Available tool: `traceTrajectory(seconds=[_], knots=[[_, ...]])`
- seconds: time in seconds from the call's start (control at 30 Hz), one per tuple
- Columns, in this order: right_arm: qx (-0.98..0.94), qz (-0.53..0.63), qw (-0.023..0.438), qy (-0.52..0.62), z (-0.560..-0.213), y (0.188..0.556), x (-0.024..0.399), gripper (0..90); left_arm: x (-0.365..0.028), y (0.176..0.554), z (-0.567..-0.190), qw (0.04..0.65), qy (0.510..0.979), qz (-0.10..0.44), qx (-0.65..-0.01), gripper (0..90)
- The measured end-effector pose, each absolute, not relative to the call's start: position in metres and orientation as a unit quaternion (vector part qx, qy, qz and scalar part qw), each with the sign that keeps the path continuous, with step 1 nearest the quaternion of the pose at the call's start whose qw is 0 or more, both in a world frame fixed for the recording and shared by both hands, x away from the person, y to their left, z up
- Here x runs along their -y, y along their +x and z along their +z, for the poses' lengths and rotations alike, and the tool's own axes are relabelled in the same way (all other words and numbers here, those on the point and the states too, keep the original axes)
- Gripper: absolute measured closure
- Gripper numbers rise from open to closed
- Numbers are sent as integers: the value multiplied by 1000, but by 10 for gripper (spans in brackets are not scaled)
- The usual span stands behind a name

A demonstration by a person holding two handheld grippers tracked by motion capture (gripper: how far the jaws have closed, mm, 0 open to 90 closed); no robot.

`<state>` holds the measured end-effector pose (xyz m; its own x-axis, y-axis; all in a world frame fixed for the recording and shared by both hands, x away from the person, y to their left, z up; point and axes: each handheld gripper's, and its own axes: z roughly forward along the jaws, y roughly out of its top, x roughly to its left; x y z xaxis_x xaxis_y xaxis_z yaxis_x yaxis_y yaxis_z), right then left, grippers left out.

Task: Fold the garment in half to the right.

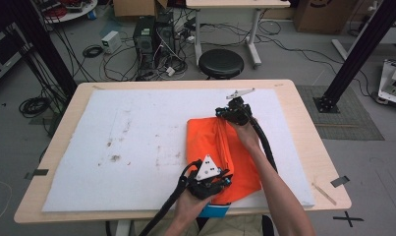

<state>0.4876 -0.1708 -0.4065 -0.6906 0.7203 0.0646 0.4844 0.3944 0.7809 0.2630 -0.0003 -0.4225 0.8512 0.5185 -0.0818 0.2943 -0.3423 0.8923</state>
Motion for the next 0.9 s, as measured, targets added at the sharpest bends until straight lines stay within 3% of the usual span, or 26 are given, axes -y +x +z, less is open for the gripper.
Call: traceTrajectory(seconds=[0.9], knots=[[-815,405,134,391,-409,494,224,870,45,279,-419,503,828,81,-232,779]])
